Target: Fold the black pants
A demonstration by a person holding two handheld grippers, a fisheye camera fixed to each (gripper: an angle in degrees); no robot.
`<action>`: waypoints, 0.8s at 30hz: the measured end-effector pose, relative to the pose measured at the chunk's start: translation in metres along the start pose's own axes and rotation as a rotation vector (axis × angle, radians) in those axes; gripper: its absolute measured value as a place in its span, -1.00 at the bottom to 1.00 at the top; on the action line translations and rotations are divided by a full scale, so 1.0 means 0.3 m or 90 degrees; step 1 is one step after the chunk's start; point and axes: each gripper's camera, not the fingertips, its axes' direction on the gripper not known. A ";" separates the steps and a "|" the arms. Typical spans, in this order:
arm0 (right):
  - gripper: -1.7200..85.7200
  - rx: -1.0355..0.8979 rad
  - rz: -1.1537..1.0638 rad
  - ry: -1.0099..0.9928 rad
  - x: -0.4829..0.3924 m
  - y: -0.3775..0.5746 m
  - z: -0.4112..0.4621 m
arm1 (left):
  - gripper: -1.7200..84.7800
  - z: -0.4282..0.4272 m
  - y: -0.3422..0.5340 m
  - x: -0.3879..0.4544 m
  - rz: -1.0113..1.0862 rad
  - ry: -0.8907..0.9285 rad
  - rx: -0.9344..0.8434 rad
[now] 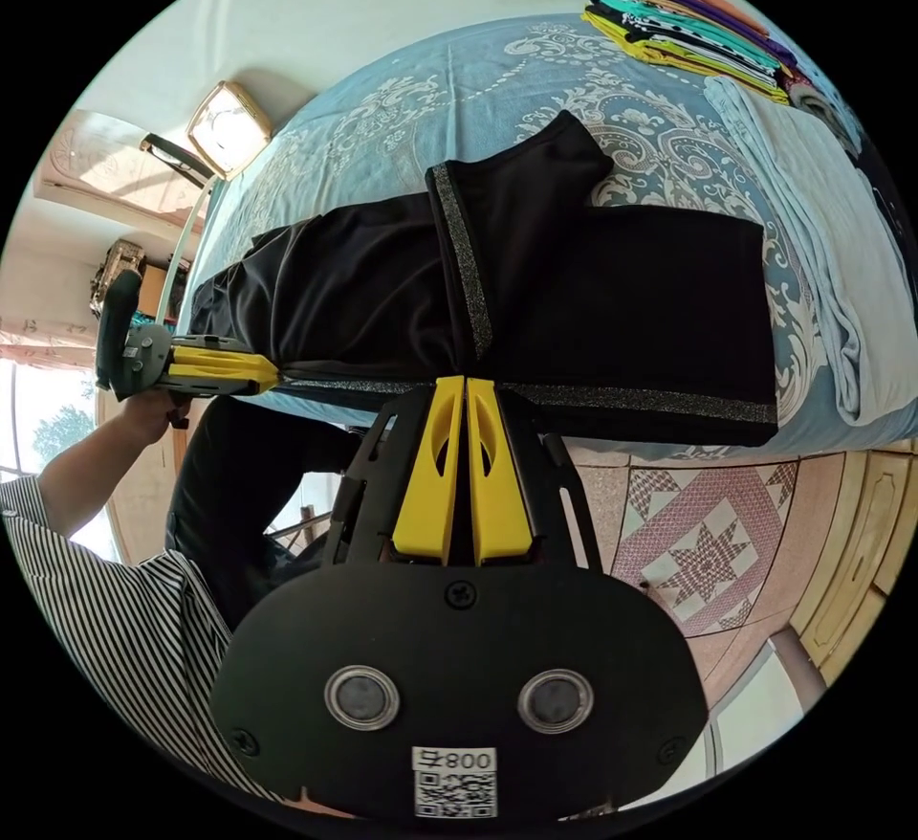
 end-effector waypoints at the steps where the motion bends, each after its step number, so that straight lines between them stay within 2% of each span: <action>1: -0.96 0.003 -0.001 -0.002 -0.002 0.011 -0.001 | -0.90 -0.004 -0.001 -0.014 -0.009 0.015 0.004; 12: -0.95 0.043 0.033 -0.072 0.016 0.133 -0.020 | -0.87 -0.113 0.070 -0.187 -0.167 0.208 0.191; 18: -0.89 0.095 0.040 -0.029 -0.020 0.184 -0.099 | -0.87 -0.117 -0.079 -0.222 -0.142 0.222 0.199; 24: -0.81 0.137 -0.074 0.072 -0.166 0.070 -0.133 | -0.87 -0.130 -0.263 -0.225 -0.111 0.229 0.223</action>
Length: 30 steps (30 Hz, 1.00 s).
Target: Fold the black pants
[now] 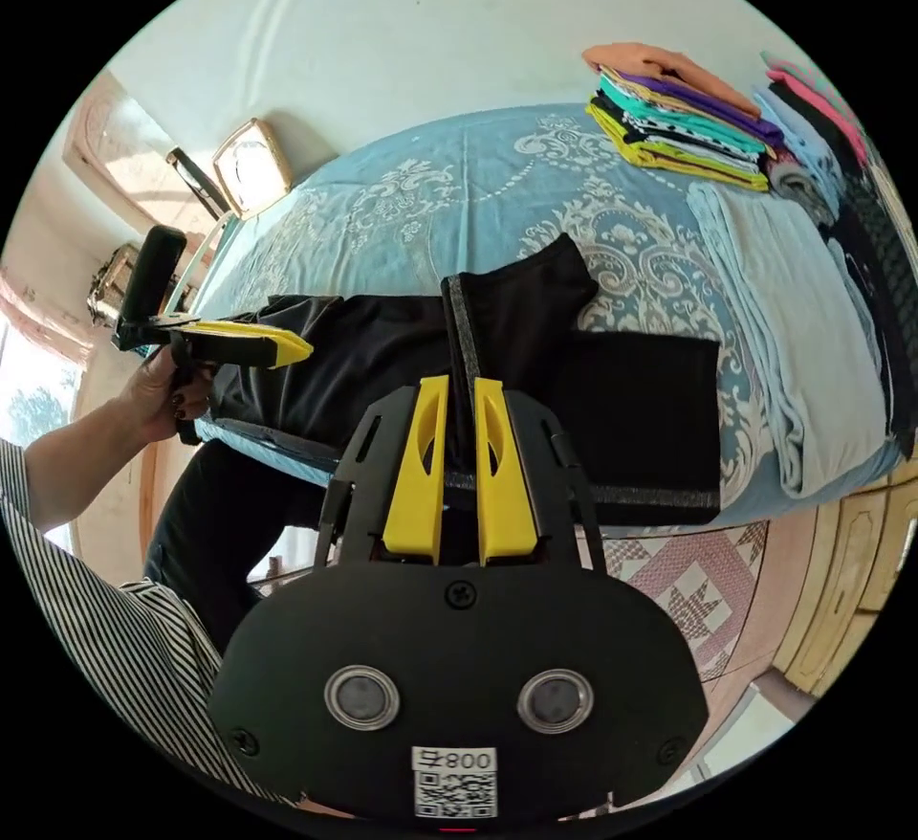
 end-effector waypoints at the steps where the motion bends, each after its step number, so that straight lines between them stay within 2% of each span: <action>1: -0.79 -0.006 -0.024 0.018 -0.025 -0.033 0.021 | -0.87 0.008 -0.022 0.004 0.003 -0.004 0.000; 9: -0.77 -0.053 -0.099 0.088 -0.094 -0.131 0.123 | -0.89 0.062 -0.089 -0.024 -0.022 -0.003 -0.015; 17: -0.90 -0.066 -0.080 0.106 -0.050 -0.096 0.098 | -0.89 0.123 -0.186 -0.018 -0.028 0.000 -0.027; 21: -0.93 -0.040 -0.040 0.069 0.025 -0.067 0.004 | -0.89 0.147 -0.267 0.010 -0.014 -0.006 -0.028; 30: -0.94 0.111 0.144 -0.041 0.373 0.129 -0.350 | -0.88 0.267 -0.531 0.139 0.060 -0.023 -0.041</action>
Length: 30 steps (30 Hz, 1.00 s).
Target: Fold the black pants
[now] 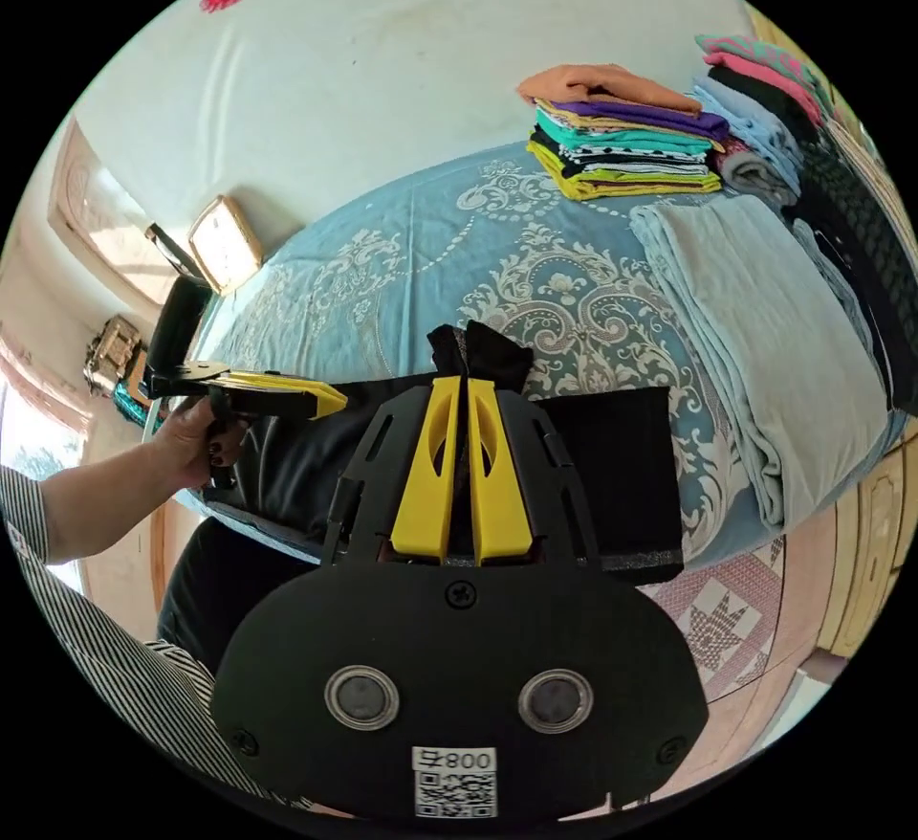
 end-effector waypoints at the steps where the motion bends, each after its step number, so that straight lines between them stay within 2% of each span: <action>1: -0.94 0.007 0.021 -0.007 0.048 0.014 -0.036 | -0.87 0.024 -0.046 0.023 0.011 -0.009 -0.003; 7: -0.93 0.033 0.146 -0.069 0.272 0.083 -0.161 | -0.83 0.153 -0.280 0.138 0.056 -0.058 -0.018; 13: -0.94 0.064 0.240 -0.132 0.439 0.147 -0.264 | -0.82 0.232 -0.470 0.260 0.101 -0.057 -0.014; 23: -0.94 0.051 0.289 -0.159 0.607 0.178 -0.361 | -0.82 0.427 -0.707 0.428 0.171 -0.108 -0.108; 27: -0.94 0.047 0.293 -0.165 0.664 0.177 -0.407 | -0.86 0.525 -0.787 0.509 0.220 -0.175 -0.161; 30: -0.94 0.044 0.295 -0.169 0.701 0.177 -0.438 | -0.91 0.541 -0.824 0.540 0.238 -0.160 -0.177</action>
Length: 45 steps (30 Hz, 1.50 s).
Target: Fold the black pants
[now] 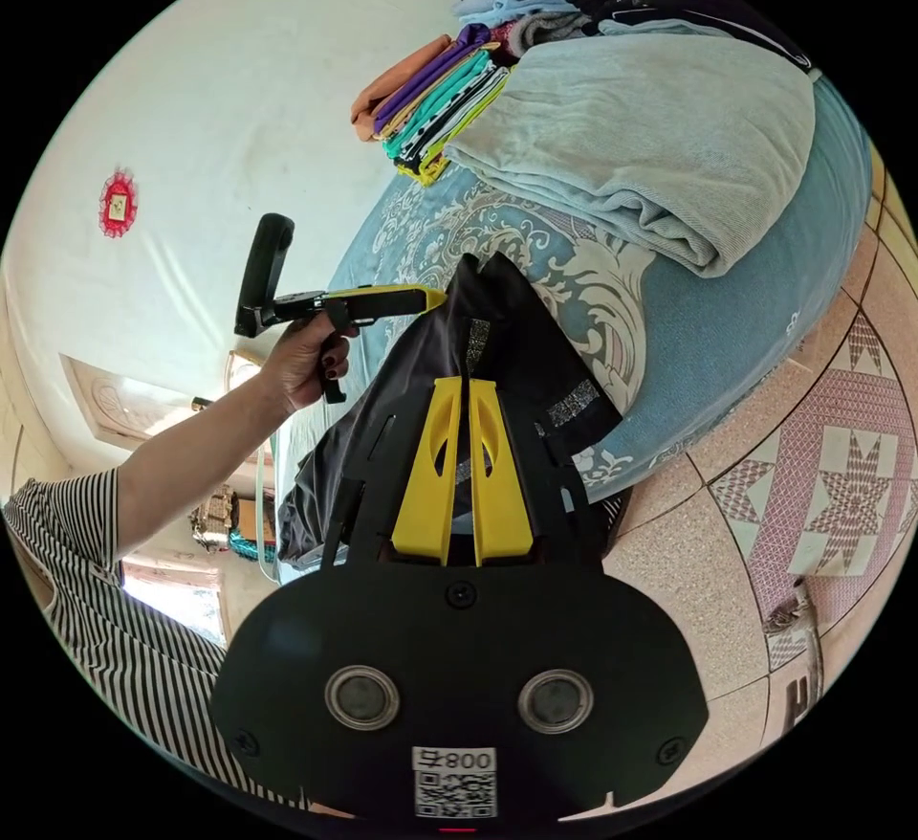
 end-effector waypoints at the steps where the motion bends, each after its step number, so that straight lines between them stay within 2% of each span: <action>1: -0.94 -0.001 0.001 -0.002 0.008 -0.006 -0.014 | -0.93 -0.001 -0.013 0.003 -0.004 0.010 -0.002; 11: -0.94 0.021 -0.036 -0.013 0.019 -0.032 -0.179 | -0.96 -0.108 -0.087 0.088 0.000 0.061 0.103; 33: -0.94 0.011 0.026 -0.005 0.229 -0.022 -0.361 | -0.96 0.069 -0.321 0.268 0.027 0.011 0.003; 45: -0.94 0.007 0.055 -0.047 0.304 -0.006 -0.383 | -0.95 0.013 -0.283 0.312 0.004 -0.021 0.060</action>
